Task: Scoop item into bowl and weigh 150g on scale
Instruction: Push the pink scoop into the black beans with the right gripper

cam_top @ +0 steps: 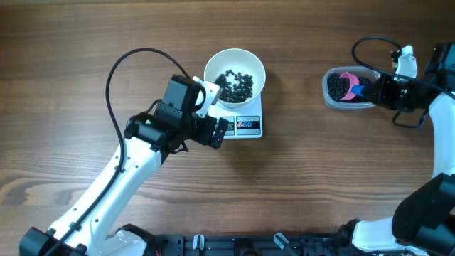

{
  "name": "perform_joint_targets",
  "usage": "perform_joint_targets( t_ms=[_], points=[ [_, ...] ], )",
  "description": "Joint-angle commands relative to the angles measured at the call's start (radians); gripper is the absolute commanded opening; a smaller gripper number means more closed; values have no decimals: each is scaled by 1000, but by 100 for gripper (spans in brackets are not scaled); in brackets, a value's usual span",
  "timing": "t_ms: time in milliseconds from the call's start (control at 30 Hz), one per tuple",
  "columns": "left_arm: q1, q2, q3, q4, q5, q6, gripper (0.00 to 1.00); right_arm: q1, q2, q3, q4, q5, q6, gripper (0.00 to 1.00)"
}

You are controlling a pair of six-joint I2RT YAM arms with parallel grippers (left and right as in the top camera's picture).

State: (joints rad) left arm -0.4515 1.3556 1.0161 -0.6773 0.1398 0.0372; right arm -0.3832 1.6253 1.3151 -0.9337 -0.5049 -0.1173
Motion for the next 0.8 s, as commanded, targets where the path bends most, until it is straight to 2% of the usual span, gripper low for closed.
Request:
perform_joint_targets(
  t_ms=[0,600,767],
  points=[
    [5,-9,16,0,12,11,100,-2,10,-1,9,-69,24,4],
    [5,-9,16,0,12,11,100,-41,24,-1,21,-74,100,4],
    [5,-9,16,0,12,11,100,-89,24,-1,17,-160,102,4]
  ],
)
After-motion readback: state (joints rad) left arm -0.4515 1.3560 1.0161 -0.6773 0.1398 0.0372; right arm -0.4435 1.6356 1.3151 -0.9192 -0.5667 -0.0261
